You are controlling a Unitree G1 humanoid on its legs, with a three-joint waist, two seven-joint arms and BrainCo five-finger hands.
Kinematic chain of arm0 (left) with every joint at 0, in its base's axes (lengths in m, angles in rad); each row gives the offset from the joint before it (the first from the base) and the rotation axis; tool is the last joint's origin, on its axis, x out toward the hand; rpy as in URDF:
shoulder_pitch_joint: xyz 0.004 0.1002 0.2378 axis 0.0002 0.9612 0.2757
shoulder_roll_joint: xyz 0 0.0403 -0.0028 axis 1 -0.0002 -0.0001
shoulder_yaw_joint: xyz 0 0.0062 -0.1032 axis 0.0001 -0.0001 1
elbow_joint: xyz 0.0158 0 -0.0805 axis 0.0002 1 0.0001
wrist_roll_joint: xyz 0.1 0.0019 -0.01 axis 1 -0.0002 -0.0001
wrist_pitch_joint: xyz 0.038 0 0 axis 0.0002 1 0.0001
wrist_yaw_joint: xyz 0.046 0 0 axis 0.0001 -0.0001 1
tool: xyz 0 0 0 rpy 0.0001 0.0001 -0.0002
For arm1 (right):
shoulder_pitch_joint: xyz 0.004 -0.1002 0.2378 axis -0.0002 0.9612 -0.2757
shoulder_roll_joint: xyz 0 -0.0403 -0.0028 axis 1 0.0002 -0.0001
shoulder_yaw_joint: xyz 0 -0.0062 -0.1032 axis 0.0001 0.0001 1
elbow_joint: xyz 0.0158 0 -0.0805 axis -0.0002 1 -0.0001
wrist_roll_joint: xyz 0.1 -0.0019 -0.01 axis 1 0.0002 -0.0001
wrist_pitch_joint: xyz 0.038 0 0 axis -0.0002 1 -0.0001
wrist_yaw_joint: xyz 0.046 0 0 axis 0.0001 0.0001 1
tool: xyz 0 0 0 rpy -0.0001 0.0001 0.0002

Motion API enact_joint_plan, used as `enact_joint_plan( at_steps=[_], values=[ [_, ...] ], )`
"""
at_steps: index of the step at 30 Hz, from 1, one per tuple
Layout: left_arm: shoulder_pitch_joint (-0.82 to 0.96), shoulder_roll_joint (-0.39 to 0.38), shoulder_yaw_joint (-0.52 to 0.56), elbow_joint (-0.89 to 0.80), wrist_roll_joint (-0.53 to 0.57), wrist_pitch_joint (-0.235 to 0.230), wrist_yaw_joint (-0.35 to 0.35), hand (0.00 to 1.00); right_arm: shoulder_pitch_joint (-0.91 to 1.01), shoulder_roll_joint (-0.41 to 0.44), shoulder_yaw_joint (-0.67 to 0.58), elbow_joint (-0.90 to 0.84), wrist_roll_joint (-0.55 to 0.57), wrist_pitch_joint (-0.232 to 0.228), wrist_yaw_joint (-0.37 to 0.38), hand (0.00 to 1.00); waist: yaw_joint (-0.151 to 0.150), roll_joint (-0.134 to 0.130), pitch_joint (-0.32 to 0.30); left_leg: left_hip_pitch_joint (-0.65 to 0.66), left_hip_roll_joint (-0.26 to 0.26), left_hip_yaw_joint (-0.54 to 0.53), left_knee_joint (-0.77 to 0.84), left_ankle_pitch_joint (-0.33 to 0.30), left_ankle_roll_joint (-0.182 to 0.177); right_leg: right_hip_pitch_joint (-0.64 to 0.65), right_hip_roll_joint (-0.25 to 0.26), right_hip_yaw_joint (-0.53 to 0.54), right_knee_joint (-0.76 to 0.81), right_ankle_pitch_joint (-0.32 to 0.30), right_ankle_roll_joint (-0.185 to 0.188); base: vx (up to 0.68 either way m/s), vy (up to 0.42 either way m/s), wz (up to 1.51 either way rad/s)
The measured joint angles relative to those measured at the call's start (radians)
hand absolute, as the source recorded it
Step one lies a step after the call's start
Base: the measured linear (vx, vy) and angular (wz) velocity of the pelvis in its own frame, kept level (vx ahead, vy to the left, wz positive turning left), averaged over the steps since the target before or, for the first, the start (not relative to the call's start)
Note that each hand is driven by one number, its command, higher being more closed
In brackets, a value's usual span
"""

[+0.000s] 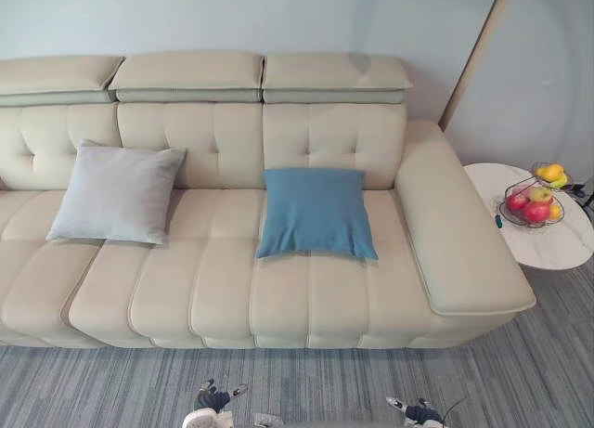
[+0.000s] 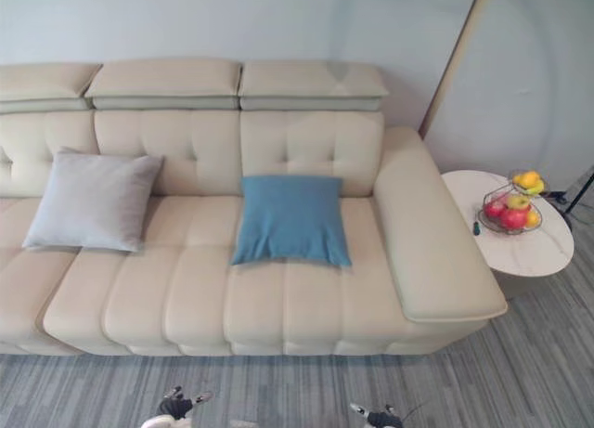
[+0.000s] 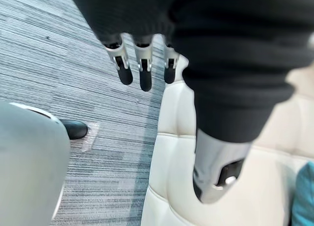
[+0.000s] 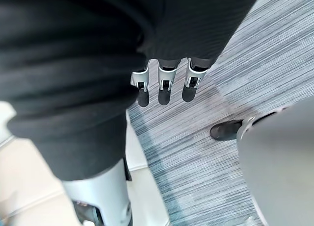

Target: Pick up cushions and gather them together orderly.

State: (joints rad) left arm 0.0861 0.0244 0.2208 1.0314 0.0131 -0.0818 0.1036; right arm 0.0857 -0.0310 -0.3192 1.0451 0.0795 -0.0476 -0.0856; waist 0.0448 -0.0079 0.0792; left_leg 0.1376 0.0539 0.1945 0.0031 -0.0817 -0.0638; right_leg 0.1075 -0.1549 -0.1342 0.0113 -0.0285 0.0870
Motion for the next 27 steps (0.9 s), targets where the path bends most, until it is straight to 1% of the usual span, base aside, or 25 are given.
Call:
enact_joint_plan(
  at_steps=[2,3,5,6,8,9,10,11,12,13,14,15,16,17,18,19,20,21,22,23,24,25,26,27],
  values=[
    [-0.003,-0.008,0.010,-0.023,-0.003,-0.001,-0.007,0.00,0.003,0.010,0.030,-0.033,0.001,0.001,0.006,0.00,0.000,-0.006,0.032,0.002,0.013,0.043,0.044,-0.029,-0.002,-0.025,0.006,0.042,0.041,-0.015,-0.001,-0.13,0.012,-0.58],
    [-0.005,-0.015,0.032,-0.034,-0.012,-0.001,-0.011,0.00,0.005,0.020,0.043,-0.055,0.001,0.000,0.006,0.00,0.003,-0.012,0.048,-0.027,0.026,0.059,0.120,-0.068,-0.007,-0.049,0.012,0.076,0.064,-0.024,0.006,-0.15,-0.003,-0.73],
    [-0.007,-0.013,0.039,-0.040,-0.016,-0.001,-0.014,0.00,0.010,0.021,0.051,-0.072,0.001,0.001,0.004,0.00,-0.003,-0.016,0.045,-0.071,0.049,0.087,0.199,-0.109,-0.012,-0.100,0.031,0.126,0.080,-0.023,0.006,-0.12,-0.015,-0.80],
    [-0.012,-0.015,0.055,-0.039,-0.017,-0.001,-0.016,0.00,0.019,0.025,0.052,-0.093,0.000,0.000,0.004,0.00,-0.006,-0.016,0.046,-0.090,0.067,0.123,0.231,-0.134,-0.018,-0.134,0.047,0.164,0.094,-0.021,0.004,-0.10,-0.004,-0.95],
    [-0.012,-0.018,0.076,-0.041,-0.019,-0.001,-0.017,0.00,0.016,0.025,0.062,-0.100,-0.001,0.001,0.003,0.00,-0.005,-0.020,0.046,-0.099,0.093,0.206,0.259,-0.166,-0.038,-0.186,0.078,0.247,0.103,0.006,0.001,-0.09,0.022,-1.53],
    [-0.012,-0.015,0.078,-0.042,-0.018,-0.001,-0.018,0.00,0.014,0.027,0.088,-0.122,-0.003,0.001,0.002,0.00,-0.007,-0.022,0.045,-0.104,0.119,0.299,0.276,-0.176,-0.028,-0.234,0.101,0.277,0.085,0.046,-0.014,-0.08,0.024,-2.01],
    [-0.011,-0.015,0.078,-0.047,-0.018,-0.001,-0.018,0.00,0.003,0.028,0.091,-0.128,-0.004,0.001,0.003,0.00,-0.003,-0.014,0.047,-0.111,0.145,0.360,0.280,-0.174,-0.026,-0.253,0.106,0.233,0.084,0.050,-0.049,-0.06,-0.025,-2.38],
    [-0.008,-0.014,0.077,-0.061,-0.019,-0.001,-0.017,0.00,-0.017,0.035,0.095,-0.126,-0.008,0.006,0.003,0.00,-0.002,-0.018,0.044,-0.101,0.169,0.448,0.284,-0.172,-0.024,-0.320,0.086,0.069,0.166,0.014,-0.084,-0.02,-0.047,-1.75],
    [-0.007,-0.012,0.076,-0.064,-0.019,-0.001,-0.017,0.00,-0.020,0.037,0.095,-0.126,-0.014,0.008,0.003,0.00,-0.005,-0.022,0.043,-0.098,0.175,0.480,0.285,-0.171,-0.026,-0.345,0.065,-0.029,0.205,-0.004,-0.087,0.00,-0.076,-1.87],
    [-0.013,-0.011,0.074,-0.064,-0.024,0.000,-0.017,0.00,-0.019,0.037,0.092,-0.123,-0.025,0.008,0.003,0.00,-0.011,-0.027,0.043,-0.082,0.183,0.546,0.291,-0.169,-0.028,-0.350,0.012,-0.252,0.273,-0.038,-0.117,0.07,-0.128,-1.61],
    [-0.018,-0.014,0.063,-0.064,-0.031,0.000,-0.017,0.00,-0.022,0.033,0.086,-0.115,-0.038,0.010,0.002,0.00,-0.008,-0.023,0.044,-0.063,0.190,0.590,0.298,-0.169,-0.028,-0.348,-0.024,-0.399,0.298,-0.079,-0.144,0.06,-0.120,-1.52],
    [-0.020,-0.017,0.063,-0.065,-0.035,-0.001,-0.017,0.00,-0.024,0.030,0.084,-0.116,-0.041,0.009,0.002,0.00,-0.011,-0.019,0.046,-0.051,0.191,0.607,0.294,-0.166,-0.034,-0.345,-0.035,-0.451,0.305,-0.087,-0.156,0.13,-0.193,-1.33],
    [-0.031,-0.023,0.063,-0.061,-0.036,-0.001,-0.019,0.00,-0.021,0.026,0.070,-0.118,-0.042,0.008,0.002,0.00,-0.025,-0.012,0.046,-0.018,0.189,0.621,0.269,-0.152,-0.055,-0.331,-0.024,-0.484,0.311,-0.089,-0.158,0.14,-0.157,-0.92],
    [-0.038,-0.020,0.061,-0.057,-0.036,-0.001,-0.019,0.00,-0.026,0.024,0.051,-0.113,-0.042,0.008,0.001,0.00,-0.035,0.001,0.051,0.006,0.183,0.619,0.241,-0.144,-0.069,-0.333,-0.001,-0.453,0.316,-0.097,-0.162,0.17,-0.188,-0.84],
    [-0.039,-0.022,0.056,-0.055,-0.036,-0.001,-0.021,0.00,-0.027,0.021,0.046,-0.111,-0.042,0.008,0.001,0.00,-0.039,0.007,0.053,0.017,0.183,0.619,0.232,-0.137,-0.073,-0.335,0.009,-0.439,0.322,-0.110,-0.165,0.14,-0.161,-0.78],
    [-0.039,-0.025,0.051,-0.045,-0.035,-0.001,-0.021,0.00,-0.028,0.012,0.044,-0.095,-0.041,0.006,0.000,0.00,-0.041,0.010,0.054,0.032,0.192,0.614,0.250,-0.122,-0.075,-0.346,0.024,-0.403,0.345,-0.141,-0.168,0.12,-0.162,-0.79],
    [-0.039,-0.026,0.051,-0.036,-0.036,0.000,-0.021,0.00,-0.029,0.011,0.036,-0.085,-0.038,0.006,0.001,0.00,-0.044,0.010,0.055,0.015,0.225,0.601,0.335,-0.122,-0.074,-0.350,0.037,-0.376,0.355,-0.161,-0.172,0.17,-0.245,-0.82],
    [-0.037,-0.030,0.057,-0.034,-0.036,0.001,-0.021,0.00,-0.028,0.014,0.017,-0.084,-0.038,0.005,0.000,0.00,-0.045,0.009,0.057,-0.023,0.273,0.568,0.464,-0.115,-0.050,-0.342,0.048,-0.361,0.359,-0.170,-0.179,0.15,-0.221,-0.52],
    [-0.038,-0.031,0.060,-0.040,-0.037,0.001,-0.023,0.00,-0.029,0.016,0.011,-0.085,-0.035,0.005,0.000,0.00,-0.045,0.009,0.065,-0.050,0.299,0.535,0.539,-0.110,-0.014,-0.328,0.059,-0.343,0.354,-0.173,-0.184,0.16,-0.287,-0.58],
    [-0.042,-0.035,0.079,-0.046,-0.037,-0.001,-0.024,0.00,-0.029,0.018,0.009,-0.085,-0.034,0.008,-0.003,0.00,-0.042,0.012,0.081,-0.108,0.345,0.434,0.716,-0.135,0.062,-0.289,0.088,-0.308,0.340,-0.184,-0.197,0.13,-0.218,-0.84],
    [-0.041,-0.042,0.108,-0.051,-0.041,-0.002,-0.023,0.00,-0.027,0.019,0.014,-0.084,-0.030,0.009,-0.004,0.00,-0.039,0.015,0.092,-0.174,0.321,0.299,0.808,-0.194,0.040,-0.253,0.115,-0.259,0.334,-0.203,-0.214,0.12,-0.177,-1.07],
    [-0.040,-0.043,0.109,-0.054,-0.051,-0.004,-0.023,0.00,-0.027,0.019,0.016,-0.082,-0.026,0.008,-0.005,0.00,-0.031,0.017,0.092,-0.208,0.290,0.232,0.823,-0.214,0.016,-0.242,0.127,-0.227,0.332,-0.209,-0.218,0.13,-0.071,-1.41],
    [-0.032,-0.042,0.108,-0.059,-0.067,-0.011,-0.023,0.00,-0.029,0.018,0.019,-0.082,-0.019,0.008,-0.005,0.00,-0.015,0.018,0.094,-0.257,0.237,0.148,0.810,-0.241,0.008,-0.232,0.147,-0.172,0.331,-0.216,-0.221,0.12,-0.025,-1.35],
    [-0.028,-0.047,0.109,-0.066,-0.076,-0.016,-0.023,0.00,-0.029,0.018,0.020,-0.081,-0.019,0.008,-0.006,0.00,-0.005,0.019,0.094,-0.285,0.202,0.101,0.793,-0.246,0.007,-0.227,0.162,-0.130,0.330,-0.219,-0.221,0.17,-0.005,-1.56]
  ],
)
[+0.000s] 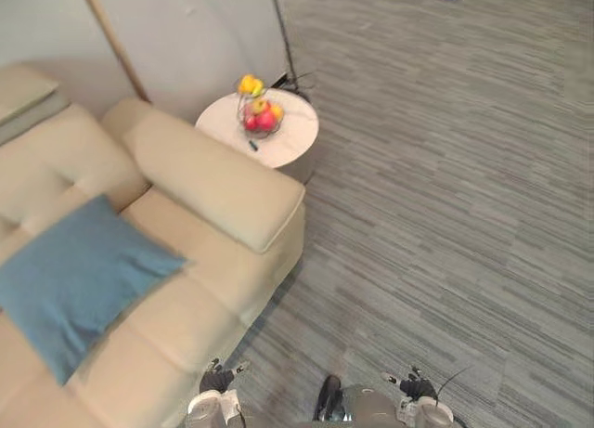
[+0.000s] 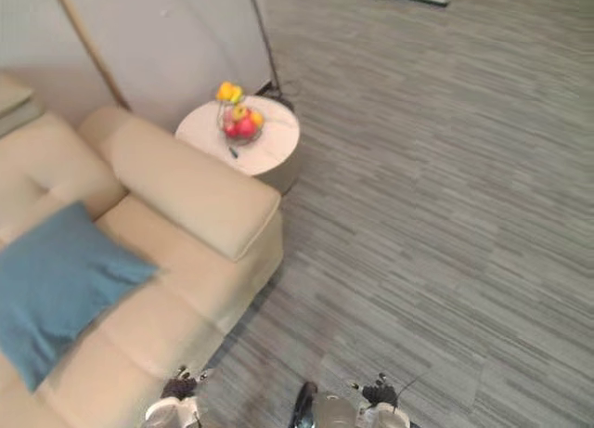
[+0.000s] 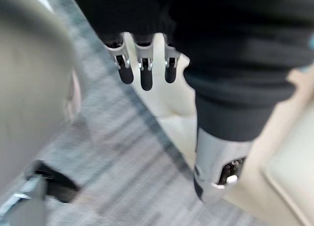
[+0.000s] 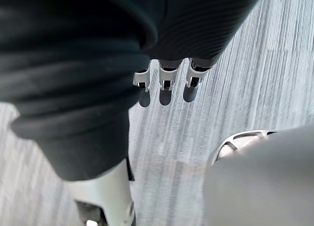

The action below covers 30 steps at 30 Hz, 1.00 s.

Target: Pick up cushions and gather them together orderly.

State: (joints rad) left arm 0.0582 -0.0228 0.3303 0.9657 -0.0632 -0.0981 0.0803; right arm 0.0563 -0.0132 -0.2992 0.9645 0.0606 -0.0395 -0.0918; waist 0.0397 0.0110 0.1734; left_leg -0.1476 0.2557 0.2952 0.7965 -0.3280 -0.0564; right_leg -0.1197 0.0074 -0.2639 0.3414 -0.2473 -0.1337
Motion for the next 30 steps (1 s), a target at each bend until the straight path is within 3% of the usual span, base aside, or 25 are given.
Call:
enact_joint_plan(
  at_steps=[3,5,7,8,10,11,13,15,18,19,20,22,23,24,26,27,28,29,30],
  values=[
    [0.016,-0.009,0.010,-0.022,-0.029,-0.010,0.002,0.00,-0.003,0.000,0.011,0.003,0.000,0.000,-0.010,0.00,0.028,-0.005,0.003,-0.122,-0.168,-0.277,-0.191,-0.004,-0.009,0.014,0.047,0.173,-0.005,-0.006,0.007,0.21,0.076,-1.78],
    [0.018,-0.017,0.023,-0.022,-0.035,-0.021,0.000,0.00,-0.008,-0.007,0.044,0.005,-0.001,0.000,-0.014,0.00,0.032,-0.003,0.000,-0.150,-0.215,-0.392,-0.301,0.023,-0.003,0.016,0.074,0.280,-0.001,-0.012,0.017,0.22,0.161,-1.86],
    [0.023,-0.027,0.043,-0.018,-0.039,-0.023,0.000,0.00,-0.009,-0.011,0.063,0.007,-0.002,0.000,-0.018,0.00,0.039,0.001,-0.007,-0.140,-0.212,-0.435,-0.338,0.094,-0.008,0.016,0.108,0.381,0.016,-0.021,0.031,0.29,0.209,-2.02],
    [0.033,-0.024,0.048,-0.018,-0.039,-0.023,-0.001,0.00,-0.007,-0.005,0.077,0.007,-0.002,0.000,-0.018,0.00,0.042,0.003,-0.026,-0.125,-0.214,-0.425,-0.327,0.113,-0.016,0.015,0.125,0.452,0.021,-0.031,0.047,0.36,0.257,-1.85],
    [0.036,-0.001,0.048,-0.016,-0.038,-0.021,-0.004,0.00,0.005,0.014,0.080,0.005,-0.003,-0.001,-0.017,0.00,0.049,-0.032,-0.049,-0.102,-0.186,-0.297,-0.333,0.077,-0.012,0.006,0.117,0.526,0.048,-0.038,0.078,0.41,0.272,-1.64],
    [0.036,0.004,0.048,-0.016,-0.037,-0.022,-0.003,0.00,0.008,0.023,0.090,0.006,-0.002,0.001,-0.017,0.00,0.058,-0.048,-0.058,-0.087,-0.178,-0.238,-0.334,0.072,0.007,-0.011,0.104,0.523,0.083,-0.044,0.090,0.41,0.250,-1.61],
    [0.030,0.011,0.047,-0.011,-0.033,-0.014,-0.003,0.00,0.006,0.032,0.113,0.002,-0.002,0.000,-0.014,0.00,0.064,-0.054,-0.061,-0.036,-0.166,-0.121,-0.333,0.052,0.035,-0.037,0.063,0.462,0.150,-0.058,0.144,0.30,0.192,-1.59],
    [0.026,0.004,0.036,-0.011,-0.033,-0.003,0.000,0.00,-0.017,0.059,0.117,-0.009,-0.002,-0.001,-0.009,0.00,0.069,-0.043,-0.055,0.001,-0.132,-0.025,-0.334,0.041,0.054,-0.089,0.021,0.301,0.209,-0.031,0.193,0.14,0.083,-1.44],
    [0.006,0.009,-0.036,-0.011,-0.037,0.002,0.005,0.00,-0.042,0.074,0.115,-0.010,-0.002,-0.002,-0.005,0.00,0.070,-0.010,-0.037,0.065,-0.082,0.094,-0.398,0.041,0.053,-0.141,-0.122,-0.096,0.252,-0.040,0.166,0.13,0.040,-1.23],
    [0.001,0.011,-0.044,-0.009,-0.037,0.002,0.005,0.00,-0.047,0.073,0.113,-0.007,-0.002,-0.002,-0.006,0.00,0.069,-0.012,-0.036,0.085,-0.076,0.115,-0.418,0.041,0.053,-0.143,-0.135,-0.135,0.232,-0.039,0.164,0.16,-0.042,-1.03],
    [0.002,0.017,-0.058,0.001,-0.036,0.003,0.005,0.00,-0.049,0.073,0.111,-0.005,-0.002,-0.002,-0.006,0.00,0.068,-0.004,-0.031,0.106,-0.072,0.124,-0.436,0.042,0.051,-0.154,-0.140,-0.149,0.199,-0.034,0.163,0.16,-0.137,-1.04],
    [-0.011,0.046,-0.108,0.023,-0.034,0.007,0.004,0.00,-0.057,0.068,0.107,0.006,-0.002,-0.003,-0.010,0.00,0.055,-0.022,-0.033,0.135,-0.079,0.120,-0.444,0.042,0.050,-0.168,-0.134,-0.125,0.095,0.029,0.148,0.18,-0.214,-0.89],
    [-0.024,0.061,-0.122,0.030,-0.022,0.012,0.004,0.00,-0.063,0.057,0.102,0.017,-0.001,-0.006,-0.016,0.00,0.040,-0.044,-0.027,0.166,-0.088,0.092,-0.431,0.032,0.033,-0.156,-0.125,-0.071,0.052,0.098,0.106,0.23,-0.277,-0.60],
    [-0.030,0.054,-0.121,0.030,-0.013,0.016,0.004,0.00,-0.067,0.047,0.099,0.021,-0.001,-0.009,-0.017,0.00,0.037,-0.027,-0.018,0.175,-0.072,0.074,-0.419,0.030,0.030,-0.144,-0.109,-0.069,0.056,0.093,0.104,0.28,-0.336,-0.68],
    [-0.037,0.043,-0.120,0.015,0.034,0.017,0.003,0.00,-0.069,0.038,0.064,0.025,0.001,-0.014,-0.022,0.00,0.026,-0.006,-0.007,0.133,-0.013,0.035,-0.247,0.030,0.027,-0.120,-0.059,-0.047,0.056,0.049,0.085,0.25,-0.282,-0.55],
    [-0.037,0.029,-0.117,0.003,0.050,0.018,0.003,0.00,-0.067,0.031,0.063,0.006,0.001,-0.016,-0.028,0.00,0.020,0.019,0.006,0.053,0.044,-0.031,-0.039,0.066,0.050,-0.089,-0.016,-0.043,0.056,0.028,0.063,0.19,-0.179,-0.41],
    [-0.036,0.024,-0.111,-0.008,0.054,0.020,0.001,0.00,-0.066,0.029,0.063,-0.003,0.004,-0.017,-0.031,0.00,0.020,0.029,0.015,0.016,0.065,-0.066,0.058,0.107,0.085,-0.070,0.004,-0.037,0.056,0.018,0.051,0.30,-0.189,-0.61],
    [-0.035,0.024,-0.111,-0.022,0.060,0.019,0.003,0.00,-0.065,0.027,0.066,-0.004,0.013,-0.017,-0.039,0.00,0.031,0.038,0.029,-0.049,0.082,-0.138,0.226,0.118,0.096,-0.023,0.040,-0.006,0.058,-0.012,0.026,0.27,-0.102,-0.82],
    [-0.034,0.033,-0.117,-0.031,0.061,0.020,0.003,0.00,-0.062,0.035,0.066,-0.001,0.023,-0.015,-0.044,0.00,0.045,0.029,0.032,-0.099,0.056,-0.176,0.275,0.079,0.040,0.010,0.046,0.024,0.056,-0.037,0.010,0.27,-0.102,-0.84]
  ],
)
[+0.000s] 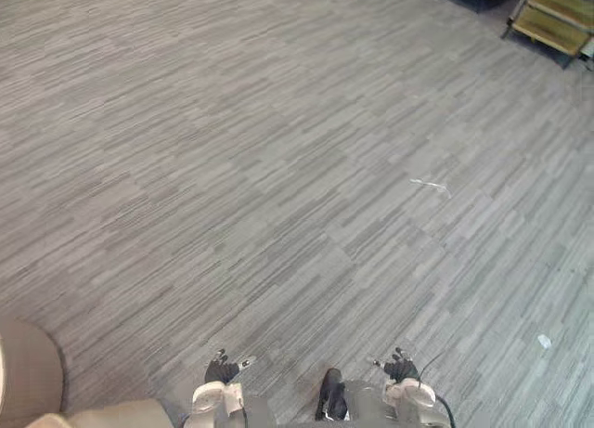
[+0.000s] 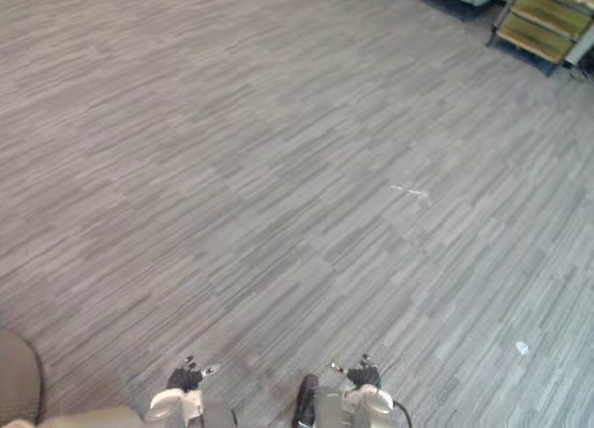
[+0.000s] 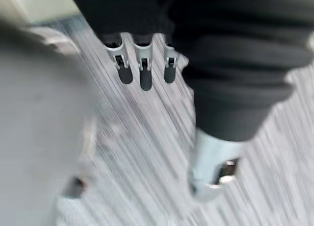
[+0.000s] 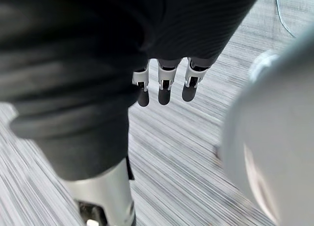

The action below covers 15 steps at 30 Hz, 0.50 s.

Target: Pick up cushions and gather them together orderly.

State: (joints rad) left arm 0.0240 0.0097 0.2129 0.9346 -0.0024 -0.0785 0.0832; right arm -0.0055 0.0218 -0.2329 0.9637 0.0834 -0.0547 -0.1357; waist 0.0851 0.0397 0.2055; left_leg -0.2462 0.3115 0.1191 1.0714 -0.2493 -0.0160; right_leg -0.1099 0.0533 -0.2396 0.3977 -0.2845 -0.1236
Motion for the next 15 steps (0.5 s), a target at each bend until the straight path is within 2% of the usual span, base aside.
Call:
enact_joint_plan(
  at_steps=[1,2,3,4,5,6,7,8,10,11,12,13,14,15],
  values=[
    [0.000,0.005,-0.006,-0.004,0.000,0.000,0.001,0.00,0.000,0.003,0.000,0.001,0.004,0.001,-0.001,0.00,0.004,-0.008,0.002,-0.014,-0.016,-0.002,-0.006,-0.011,-0.011,0.011,-0.001,0.016,-0.002,-0.008,0.000,0.30,-0.112,-0.80],
    [0.002,0.009,-0.015,-0.023,-0.001,-0.001,0.000,0.00,-0.003,0.009,-0.001,0.003,0.015,0.004,-0.001,0.00,0.007,-0.023,0.005,-0.064,-0.064,0.000,-0.068,-0.040,-0.014,0.045,-0.003,0.055,-0.025,-0.017,-0.002,0.33,-0.073,-0.76],
    [0.006,0.005,-0.014,-0.040,-0.002,-0.002,0.002,0.00,0.002,0.008,0.000,0.004,0.026,0.006,-0.003,0.00,0.015,-0.023,0.005,-0.100,-0.101,0.009,-0.167,-0.053,-0.011,0.075,-0.002,0.089,-0.060,-0.019,0.001,0.41,-0.063,-0.75],
    [0.006,-0.002,-0.013,-0.045,-0.002,-0.002,0.002,0.00,0.004,0.008,-0.002,0.004,0.029,0.006,-0.005,0.00,0.018,-0.023,0.003,-0.112,-0.116,0.009,-0.212,-0.054,-0.010,0.086,-0.002,0.105,-0.072,-0.019,0.001,0.39,0.035,-0.89],
    [0.008,-0.020,-0.003,-0.062,-0.003,-0.003,0.002,0.00,0.003,0.010,-0.003,0.005,0.037,0.007,-0.010,0.00,0.029,-0.024,0.002,-0.137,-0.168,0.004,-0.362,-0.047,-0.016,0.114,-0.003,0.152,-0.106,-0.020,0.003,0.41,0.089,-1.05],
    [0.015,-0.024,0.000,-0.062,-0.004,-0.003,0.003,0.00,0.002,0.012,-0.003,0.005,0.037,0.007,-0.014,0.00,0.040,-0.024,-0.003,-0.144,-0.208,-0.024,-0.520,-0.012,-0.030,0.132,-0.008,0.200,-0.124,-0.029,0.020,0.43,0.113,-1.16],
    [0.020,-0.026,0.000,-0.062,-0.008,-0.004,0.003,0.00,0.002,0.013,-0.004,0.008,0.037,0.007,-0.016,0.00,0.043,-0.019,-0.009,-0.142,-0.226,-0.046,-0.594,0.024,-0.036,0.141,-0.009,0.224,-0.131,-0.037,0.031,0.47,0.179,-1.24],
    [0.028,-0.028,-0.003,-0.060,-0.022,-0.004,0.003,0.00,0.004,0.015,-0.021,0.025,0.039,0.008,-0.019,0.00,0.057,-0.028,-0.029,-0.129,-0.263,-0.071,-0.610,0.116,-0.009,0.149,-0.023,0.282,-0.133,-0.061,0.054,0.41,0.174,-0.91],
    [0.029,-0.015,0.006,-0.059,-0.019,-0.003,0.003,0.00,0.025,0.043,-0.032,0.034,0.045,0.011,-0.019,0.00,0.055,-0.066,-0.073,-0.116,-0.273,0.001,-0.593,0.052,0.014,0.156,-0.067,0.314,-0.123,-0.071,0.083,0.69,0.177,-0.83],
    [0.030,-0.014,0.010,-0.057,-0.020,-0.003,0.005,0.00,0.028,0.042,-0.036,0.029,0.045,0.013,-0.018,0.00,0.063,-0.080,-0.080,-0.085,-0.274,0.043,-0.580,0.020,0.032,0.143,-0.085,0.311,-0.068,-0.060,0.122,0.65,0.124,-0.74],
    [0.029,-0.012,0.009,-0.057,-0.020,-0.002,0.005,0.00,0.027,0.042,-0.037,0.027,0.045,0.013,-0.018,0.00,0.066,-0.082,-0.079,-0.067,-0.275,0.056,-0.579,0.014,0.038,0.136,-0.089,0.308,-0.028,-0.054,0.132,0.55,0.130,-0.98],
    [0.029,-0.011,0.006,-0.050,-0.019,-0.001,0.005,0.00,0.027,0.044,-0.037,0.023,0.045,0.013,-0.015,0.00,0.069,-0.084,-0.076,0.008,-0.274,0.091,-0.596,-0.001,0.054,0.066,-0.099,0.302,0.194,-0.010,0.215,0.61,0.147,-0.95],
    [0.024,-0.015,-0.001,-0.041,-0.019,0.000,0.005,0.00,0.034,0.041,-0.037,0.002,0.045,0.013,-0.007,0.00,0.061,-0.072,-0.062,0.101,-0.275,0.089,-0.624,-0.030,0.064,-0.033,-0.103,0.291,0.448,0.068,0.274,0.49,0.119,-0.91],
    [0.017,-0.016,-0.008,-0.037,-0.019,0.003,0.006,0.00,0.042,0.041,-0.037,-0.009,0.045,0.011,-0.003,0.00,0.055,-0.065,-0.057,0.136,-0.272,0.086,-0.634,-0.047,0.063,-0.063,-0.102,0.278,0.534,0.064,0.265,0.36,0.075,-0.54]
  ],
)
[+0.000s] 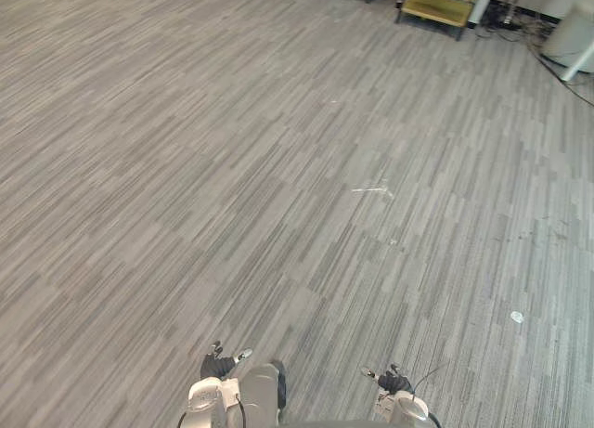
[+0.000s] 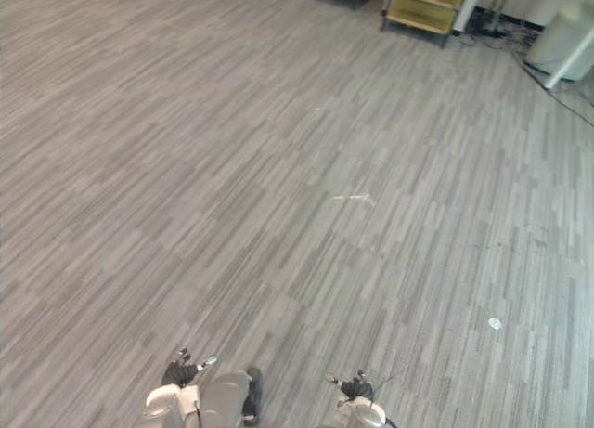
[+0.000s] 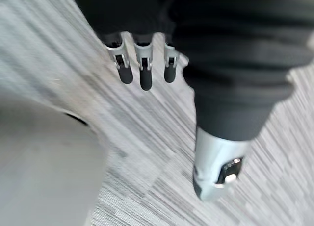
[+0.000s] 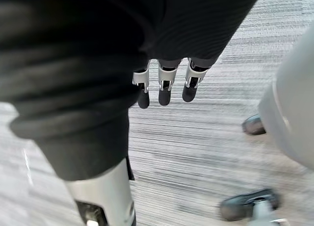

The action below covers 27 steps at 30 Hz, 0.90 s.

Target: Pick up cushions and gather them together orderly.

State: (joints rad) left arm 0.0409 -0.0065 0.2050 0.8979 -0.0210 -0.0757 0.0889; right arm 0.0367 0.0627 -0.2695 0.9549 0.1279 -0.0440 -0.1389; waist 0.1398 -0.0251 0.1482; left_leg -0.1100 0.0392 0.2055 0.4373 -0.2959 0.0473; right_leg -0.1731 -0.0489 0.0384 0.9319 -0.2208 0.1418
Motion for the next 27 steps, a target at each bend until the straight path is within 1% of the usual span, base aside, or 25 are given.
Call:
enact_joint_plan(
  at_steps=[1,2,4,5,6,7,8,9,10,11,12,13,14,15,16,18,19,20,21,22,23,24,25,26,27],
  values=[
    [-0.001,-0.003,-0.008,0.008,0.000,0.001,0.000,0.00,0.009,-0.001,0.000,-0.028,-0.001,-0.007,0.004,0.00,-0.009,0.009,0.006,0.054,0.003,-0.001,-0.022,-0.026,-0.003,-0.049,-0.006,-0.027,0.114,-0.010,-0.016,0.34,0.040,-0.16],
    [-0.011,-0.008,-0.011,0.026,0.000,0.003,0.001,0.00,0.011,-0.001,0.000,-0.056,-0.002,-0.010,0.007,0.00,-0.037,0.013,0.008,0.125,0.003,0.000,-0.060,-0.057,-0.005,-0.123,-0.029,-0.102,0.168,-0.032,-0.054,0.53,0.039,-0.12],
    [-0.032,-0.009,-0.027,0.028,-0.001,0.002,0.000,0.00,0.014,0.001,-0.001,-0.077,-0.004,-0.016,0.013,0.00,-0.044,0.002,0.012,0.199,0.008,0.005,-0.115,-0.098,-0.032,-0.213,-0.057,-0.201,0.097,-0.048,-0.074,0.52,-0.010,-0.11],
    [-0.043,-0.009,-0.035,0.047,-0.001,0.002,-0.001,0.00,0.007,-0.004,-0.018,-0.076,-0.009,-0.021,0.014,0.00,-0.054,-0.005,0.012,0.251,0.018,0.009,-0.147,-0.123,-0.049,-0.291,-0.063,-0.271,-0.068,-0.048,-0.088,0.51,-0.043,-0.09],
    [-0.044,-0.009,-0.038,0.058,-0.001,0.003,-0.001,0.00,-0.004,-0.010,-0.027,-0.066,-0.009,-0.022,0.014,0.00,-0.060,-0.004,0.012,0.274,0.022,0.009,-0.168,-0.123,-0.049,-0.301,-0.059,-0.289,-0.148,-0.041,-0.095,0.65,-0.096,0.04],
    [-0.043,-0.006,-0.042,0.071,0.000,0.003,-0.001,0.00,-0.018,-0.023,-0.038,-0.044,-0.012,-0.019,0.015,0.00,-0.073,0.003,0.010,0.305,0.032,0.006,-0.209,-0.122,-0.050,-0.304,-0.039,-0.301,-0.294,-0.009,-0.101,0.62,-0.131,0.40],
    [-0.032,0.001,-0.049,0.080,0.005,0.003,-0.002,0.00,-0.027,-0.036,-0.043,-0.008,-0.015,-0.015,0.012,0.00,-0.092,0.006,0.008,0.348,0.031,-0.030,-0.238,-0.121,-0.053,-0.295,-0.012,-0.279,-0.456,0.072,-0.127,0.80,-0.202,0.62],
    [-0.030,-0.001,-0.042,0.095,0.025,0.004,-0.001,0.00,-0.030,-0.056,-0.058,0.024,-0.021,-0.012,0.010,0.00,-0.100,0.019,0.000,0.367,0.057,-0.082,-0.201,-0.122,-0.055,-0.286,0.027,-0.253,-0.426,0.145,-0.208,0.72,-0.202,0.53],
    [-0.027,-0.007,-0.033,0.097,0.030,0.006,-0.001,0.00,-0.033,-0.066,-0.065,0.028,-0.021,-0.006,0.011,0.00,-0.098,0.036,-0.006,0.361,0.076,-0.089,-0.168,-0.119,-0.060,-0.276,0.031,-0.261,-0.417,0.135,-0.218,0.73,-0.210,0.25],
    [-0.026,-0.015,-0.024,0.096,0.039,0.007,0.001,0.00,-0.034,-0.070,-0.079,0.036,-0.021,-0.002,0.010,0.00,-0.088,0.059,-0.004,0.297,0.098,-0.115,-0.002,-0.069,-0.089,-0.249,0.040,-0.280,-0.407,0.083,-0.219,0.72,-0.218,0.04],
    [-0.030,-0.023,-0.009,0.092,0.039,0.015,0.005,0.00,-0.034,-0.083,-0.079,0.023,-0.020,-0.002,0.010,0.00,-0.091,0.084,0.010,0.177,0.110,-0.137,0.275,0.089,-0.040,-0.183,0.056,-0.280,-0.434,0.048,-0.221,0.72,-0.208,0.01],
    [-0.029,-0.032,0.004,0.085,0.038,0.017,0.004,0.00,-0.034,-0.086,-0.078,0.020,-0.018,0.001,0.009,0.00,-0.087,0.094,0.014,0.139,0.119,-0.141,0.366,0.166,-0.030,-0.153,0.061,-0.274,-0.455,0.043,-0.223,0.70,-0.170,-0.20],
    [-0.023,-0.046,0.015,0.061,0.038,0.017,0.010,0.00,-0.032,-0.089,-0.074,0.015,-0.009,0.002,0.001,0.00,-0.075,0.110,0.029,0.026,0.155,-0.139,0.606,0.232,-0.036,-0.045,0.085,-0.257,-0.517,0.027,-0.233,0.70,-0.088,-0.33],
    [-0.024,-0.044,0.013,0.039,0.039,0.016,0.010,0.00,-0.035,-0.077,-0.055,0.015,-0.004,0.004,-0.002,0.00,-0.070,0.105,0.042,-0.044,0.162,-0.125,0.717,0.179,-0.050,0.057,0.090,-0.240,-0.566,0.019,-0.246,0.68,-0.058,-0.32],
    [-0.022,-0.044,0.011,0.028,0.039,0.015,0.010,0.00,-0.034,-0.068,-0.040,0.015,0.001,0.004,-0.003,0.00,-0.066,0.098,0.045,-0.077,0.159,-0.117,0.739,0.157,-0.054,0.105,0.086,-0.230,-0.593,0.019,-0.246,0.65,-0.040,-0.33],
    [-0.016,-0.033,0.000,-0.031,0.038,0.008,0.008,0.00,-0.037,-0.035,-0.020,0.016,0.009,0.004,-0.003,0.00,-0.030,0.058,0.043,-0.228,0.151,-0.054,0.672,0.088,-0.059,0.245,0.061,-0.191,-0.720,0.012,-0.238,0.67,-0.028,-0.49],
    [-0.016,-0.032,-0.001,-0.041,0.038,0.003,0.007,0.00,-0.040,-0.032,-0.019,0.016,0.010,0.004,-0.003,0.00,-0.023,0.055,0.040,-0.259,0.149,-0.043,0.632,0.077,-0.062,0.265,0.056,-0.182,-0.743,0.007,-0.228,0.74,0.036,-0.67],
    [-0.014,-0.031,0.000,-0.050,0.037,-0.006,0.007,0.00,-0.061,-0.028,-0.011,0.016,0.010,0.004,-0.003,0.00,-0.006,0.057,0.041,-0.327,0.138,-0.016,0.480,0.067,-0.068,0.317,0.038,-0.157,-0.795,-0.019,-0.192,0.51,0.073,-0.54],
    [-0.014,-0.031,0.001,-0.053,0.037,-0.007,0.007,0.00,-0.066,-0.028,-0.006,0.017,0.010,0.005,-0.003,0.00,-0.001,0.058,0.041,-0.340,0.132,-0.009,0.410,0.071,-0.068,0.329,0.030,-0.150,-0.808,-0.027,-0.178,0.78,0.150,-0.65],
    [-0.011,-0.032,0.002,-0.049,0.036,-0.005,0.006,0.00,-0.070,-0.032,-0.004,0.029,0.009,0.005,-0.002,0.00,0.007,0.070,0.038,-0.349,0.103,-0.012,0.125,0.118,-0.082,0.368,0.017,-0.127,-0.837,-0.041,-0.161,0.68,0.202,-0.69],
    [0.004,-0.026,0.005,-0.044,0.035,-0.007,0.004,0.00,-0.073,-0.039,-0.003,0.051,0.009,0.007,-0.003,0.00,0.029,0.073,0.033,-0.321,0.087,-0.003,-0.048,0.299,-0.076,0.408,-0.002,-0.091,-0.855,-0.064,-0.152,0.68,0.217,-0.68],
    [0.002,-0.022,0.011,-0.041,0.015,-0.007,0.002,0.00,-0.080,-0.033,-0.003,0.058,0.009,0.008,-0.005,0.00,0.036,0.054,0.038,-0.305,0.069,0.015,-0.047,0.267,-0.063,0.421,-0.016,-0.072,-0.861,-0.069,-0.147,0.67,0.209,-0.37],
    [-0.004,-0.012,0.018,-0.042,0.017,-0.008,0.004,0.00,-0.086,-0.028,-0.001,0.060,0.006,0.010,-0.005,0.00,0.027,0.033,0.034,-0.300,0.050,0.031,-0.036,0.246,-0.047,0.420,-0.039,-0.062,-0.866,-0.017,-0.155,0.66,0.217,-0.01],
    [-0.005,-0.014,0.036,-0.037,0.014,-0.006,0.004,0.00,-0.088,-0.028,-0.003,0.060,0.000,0.011,-0.006,0.00,0.027,0.032,0.034,-0.307,0.056,0.041,0.041,0.208,-0.026,0.437,-0.048,-0.033,-0.864,0.053,-0.139,0.76,0.275,0.10],
    [-0.002,-0.015,0.056,-0.042,0.008,-0.006,0.001,0.00,-0.086,-0.027,-0.007,0.059,-0.002,0.011,-0.006,0.00,0.031,0.025,0.031,-0.305,0.055,0.046,0.093,0.186,0.008,0.450,-0.061,-0.020,-0.844,0.094,-0.099,0.61,0.244,0.01]
  ],
)
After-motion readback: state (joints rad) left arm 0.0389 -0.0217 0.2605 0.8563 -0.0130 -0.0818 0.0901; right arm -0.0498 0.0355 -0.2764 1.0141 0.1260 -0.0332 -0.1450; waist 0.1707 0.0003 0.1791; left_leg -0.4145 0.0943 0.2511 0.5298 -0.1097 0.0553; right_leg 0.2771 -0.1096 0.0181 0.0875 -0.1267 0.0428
